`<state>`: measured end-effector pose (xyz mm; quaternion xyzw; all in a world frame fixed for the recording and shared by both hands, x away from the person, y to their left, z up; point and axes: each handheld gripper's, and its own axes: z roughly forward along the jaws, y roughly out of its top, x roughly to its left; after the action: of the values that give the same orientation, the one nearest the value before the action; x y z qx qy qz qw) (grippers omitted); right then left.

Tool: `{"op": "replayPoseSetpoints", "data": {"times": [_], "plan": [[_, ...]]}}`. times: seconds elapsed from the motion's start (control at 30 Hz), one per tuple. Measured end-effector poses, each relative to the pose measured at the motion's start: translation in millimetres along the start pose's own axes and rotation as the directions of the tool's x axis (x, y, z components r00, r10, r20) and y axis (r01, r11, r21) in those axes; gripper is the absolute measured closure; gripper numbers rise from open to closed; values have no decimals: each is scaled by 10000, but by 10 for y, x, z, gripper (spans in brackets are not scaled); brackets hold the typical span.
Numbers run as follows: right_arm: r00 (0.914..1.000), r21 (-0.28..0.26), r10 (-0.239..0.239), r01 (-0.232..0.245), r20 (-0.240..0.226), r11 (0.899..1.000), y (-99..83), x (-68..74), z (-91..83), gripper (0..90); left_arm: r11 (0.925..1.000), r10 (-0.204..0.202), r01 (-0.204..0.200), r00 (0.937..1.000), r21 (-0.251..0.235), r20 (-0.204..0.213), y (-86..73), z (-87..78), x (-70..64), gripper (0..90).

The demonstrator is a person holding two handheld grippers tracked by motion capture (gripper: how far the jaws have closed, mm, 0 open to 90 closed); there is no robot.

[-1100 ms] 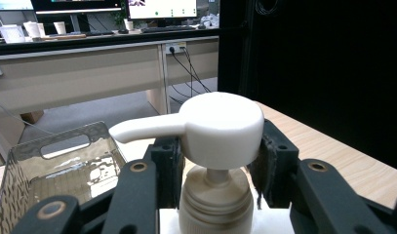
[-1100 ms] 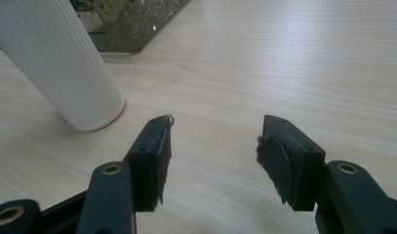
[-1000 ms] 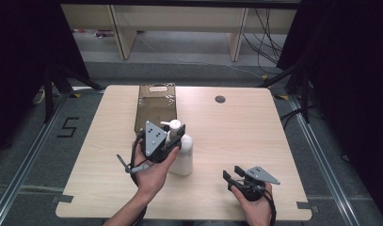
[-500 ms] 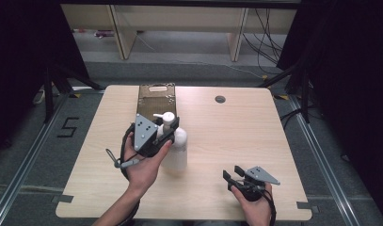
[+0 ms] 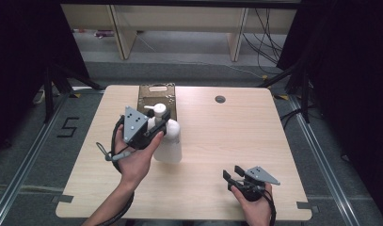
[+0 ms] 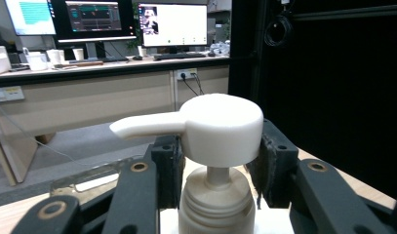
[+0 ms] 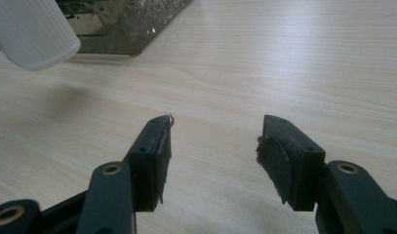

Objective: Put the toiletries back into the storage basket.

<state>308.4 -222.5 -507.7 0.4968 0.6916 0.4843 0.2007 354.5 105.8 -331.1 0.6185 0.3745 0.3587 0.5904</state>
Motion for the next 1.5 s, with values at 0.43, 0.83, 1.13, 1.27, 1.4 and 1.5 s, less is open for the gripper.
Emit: {"op": "replayPoseSetpoints", "data": {"times": [0.43, 0.83, 1.13, 1.27, 1.4, 1.5], "plan": [[9996, -47, -235, 235, 140, 9997, -2, -7, 1, 459, 9999, 90, -93, 9984, -54, -561, 81, 23, 152, 592], [9999, -72, -121, 122, 110, 9999, -5, 6, 0, 458, 9999, 95, -104, 9940, -76, -1091, 160, 73, 305, 592], [9999, 9, -121, 121, 89, 9999, -3, 5, 0, 458, 9997, 67, -95, 9913, -212, -1315, 249, 77, 369, 592], [9998, -58, -157, 157, 85, 9999, -7, 7, 8, 458, 9996, 6, -43, 9903, -262, -1387, 294, 88, 399, 592], [9998, -58, -156, 157, 86, 9999, -8, 8, 9, 458, 9995, 67, -115, 9886, -309, -1502, 348, 119, 432, 592], [9999, -70, -145, 146, 93, 9999, -7, 8, 9, 458, 9993, 100, -154, 9876, -330, -1564, 376, 147, 449, 592]]}}
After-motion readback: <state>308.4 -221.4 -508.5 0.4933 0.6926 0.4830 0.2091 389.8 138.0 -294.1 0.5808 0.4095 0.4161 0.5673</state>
